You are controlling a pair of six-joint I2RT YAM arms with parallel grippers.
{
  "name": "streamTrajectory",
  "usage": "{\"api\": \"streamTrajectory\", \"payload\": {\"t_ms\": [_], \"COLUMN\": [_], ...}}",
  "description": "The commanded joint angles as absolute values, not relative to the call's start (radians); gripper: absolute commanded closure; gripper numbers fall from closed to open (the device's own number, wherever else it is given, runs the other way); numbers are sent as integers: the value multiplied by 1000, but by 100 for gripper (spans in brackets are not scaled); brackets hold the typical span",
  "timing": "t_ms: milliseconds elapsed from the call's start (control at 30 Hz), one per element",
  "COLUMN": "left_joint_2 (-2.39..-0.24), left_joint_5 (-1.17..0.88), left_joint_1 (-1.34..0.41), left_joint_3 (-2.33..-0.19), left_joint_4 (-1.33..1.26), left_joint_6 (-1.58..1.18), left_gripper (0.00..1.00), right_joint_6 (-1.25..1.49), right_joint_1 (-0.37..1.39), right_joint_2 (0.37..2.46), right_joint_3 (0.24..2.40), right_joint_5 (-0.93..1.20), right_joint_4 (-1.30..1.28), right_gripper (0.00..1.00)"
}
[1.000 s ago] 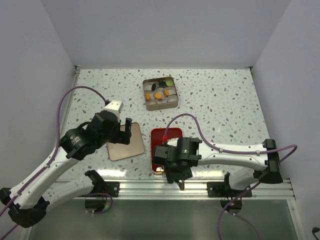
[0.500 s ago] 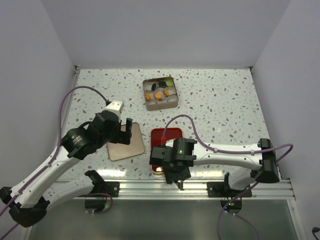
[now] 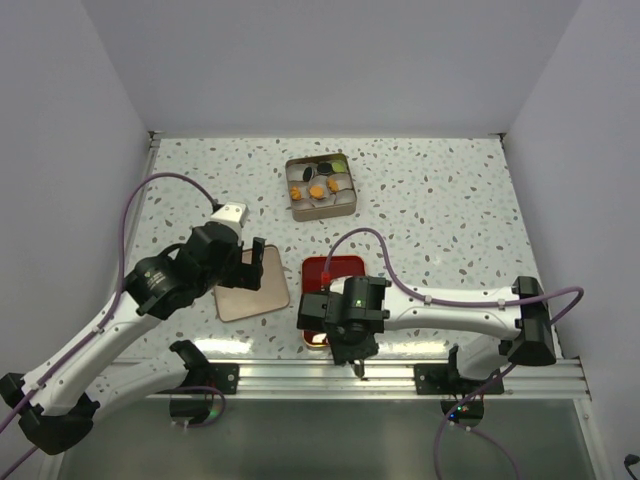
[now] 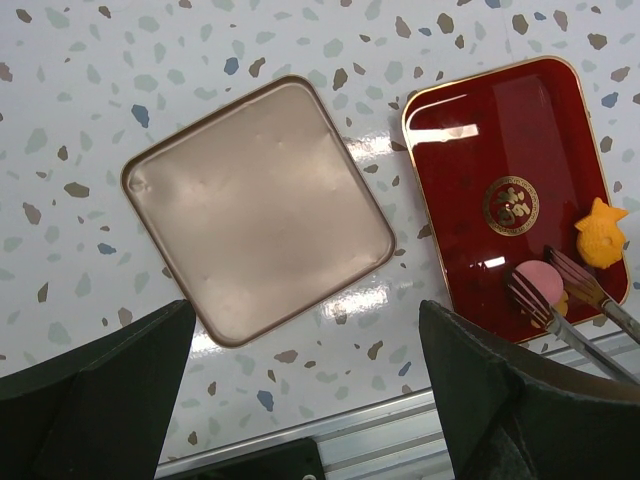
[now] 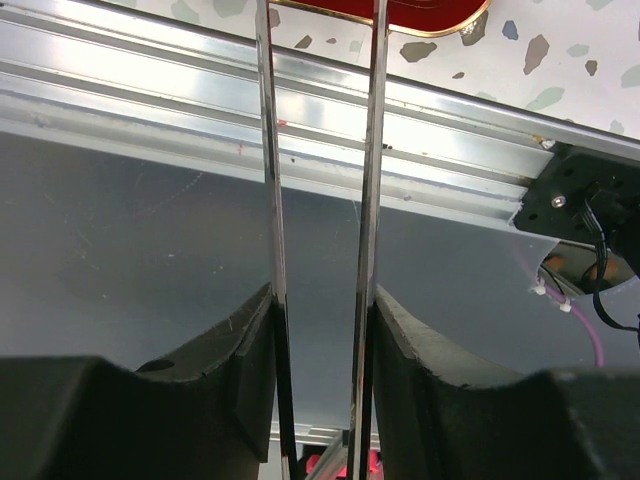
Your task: Pack the cookies
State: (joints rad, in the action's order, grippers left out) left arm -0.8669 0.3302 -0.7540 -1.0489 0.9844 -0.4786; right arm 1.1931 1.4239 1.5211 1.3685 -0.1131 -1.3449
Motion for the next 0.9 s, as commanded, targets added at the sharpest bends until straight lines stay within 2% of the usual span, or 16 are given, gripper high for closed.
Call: {"api": "streamTrajectory", "payload": {"t_ms": [0, 267, 500, 600, 867], "left_joint_2": [-870, -888, -899, -905, -937], "left_joint_5": [348, 353, 368, 374, 409], "left_joint_1": [-756, -756, -756, -756, -756], "left_joint_3": [-1054, -1069, -1086, -1091, -1140], "left_joint_4": [960, 956, 960, 962, 988], "left_joint_6": [-472, -469, -472, -474, -479], "left_gripper": [0, 0, 0, 0, 0], "right_joint_6": [1207, 1213, 1079, 944, 735], "right_joint_1": [1419, 1373, 1151, 1053, 848], "right_joint_2": [1523, 1543, 1503, 1563, 1877], "right_joint_3": [1422, 1499, 1603, 1707, 2118], "right_joint_5": [-144, -262, -328, -333, -301], "right_joint_4": [-1460, -1519, -1473, -1453, -1428], "right_gripper": [63, 63, 66, 66, 66]}}
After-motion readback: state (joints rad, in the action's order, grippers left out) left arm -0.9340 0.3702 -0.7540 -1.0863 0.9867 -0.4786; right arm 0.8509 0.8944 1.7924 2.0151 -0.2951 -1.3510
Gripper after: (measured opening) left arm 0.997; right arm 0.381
